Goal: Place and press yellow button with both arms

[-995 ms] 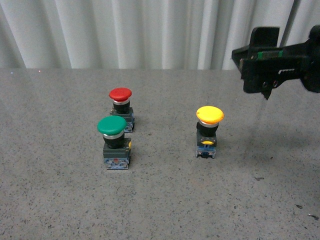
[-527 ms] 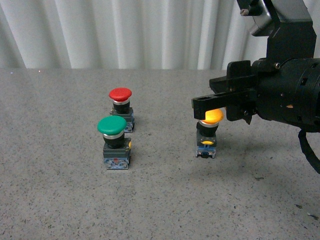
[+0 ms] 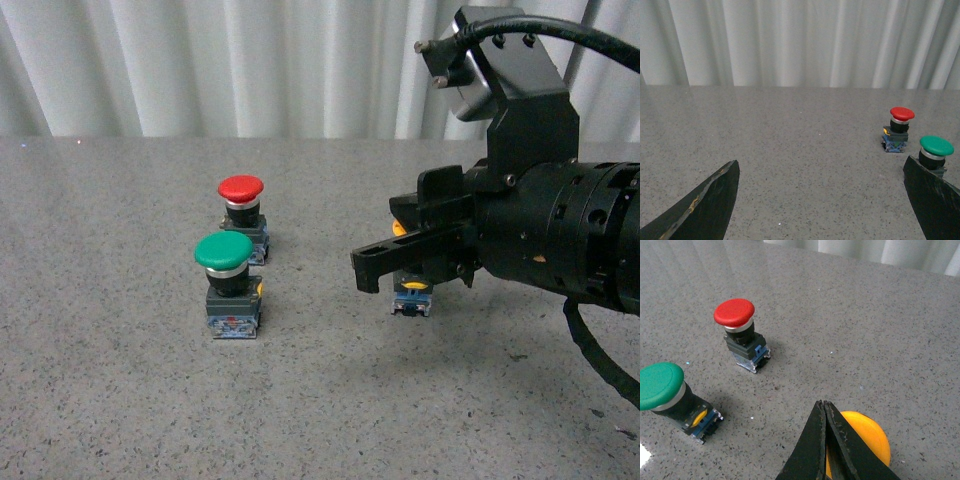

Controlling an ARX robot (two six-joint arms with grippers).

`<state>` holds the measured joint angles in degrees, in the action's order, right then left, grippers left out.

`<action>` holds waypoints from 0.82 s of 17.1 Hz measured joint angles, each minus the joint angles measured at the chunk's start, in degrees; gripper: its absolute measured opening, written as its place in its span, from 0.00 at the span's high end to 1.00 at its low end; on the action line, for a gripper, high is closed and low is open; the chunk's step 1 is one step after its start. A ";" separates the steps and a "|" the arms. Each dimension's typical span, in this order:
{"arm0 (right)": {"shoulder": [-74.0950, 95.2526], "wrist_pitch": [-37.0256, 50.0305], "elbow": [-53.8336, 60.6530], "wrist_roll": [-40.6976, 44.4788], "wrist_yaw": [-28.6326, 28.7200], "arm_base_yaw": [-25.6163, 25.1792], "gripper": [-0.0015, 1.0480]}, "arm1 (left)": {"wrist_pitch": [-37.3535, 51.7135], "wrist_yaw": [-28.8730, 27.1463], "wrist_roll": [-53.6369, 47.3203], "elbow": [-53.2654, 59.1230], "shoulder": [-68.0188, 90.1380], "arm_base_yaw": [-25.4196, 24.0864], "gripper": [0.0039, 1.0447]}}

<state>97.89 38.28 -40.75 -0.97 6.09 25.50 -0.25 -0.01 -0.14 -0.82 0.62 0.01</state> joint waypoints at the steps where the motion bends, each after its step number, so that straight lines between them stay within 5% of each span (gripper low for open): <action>1: 0.57 -0.15 0.00 0.46 0.07 0.00 0.98 | 0.00 0.00 0.00 0.00 0.00 0.00 0.06; 14: 0.79 0.70 0.02 0.79 -0.13 -1.97 0.98 | 0.00 0.00 0.00 0.00 0.00 0.00 0.06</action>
<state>98.67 38.98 -40.73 -0.19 5.96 23.53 -0.25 -0.01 -0.14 -0.82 0.62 0.01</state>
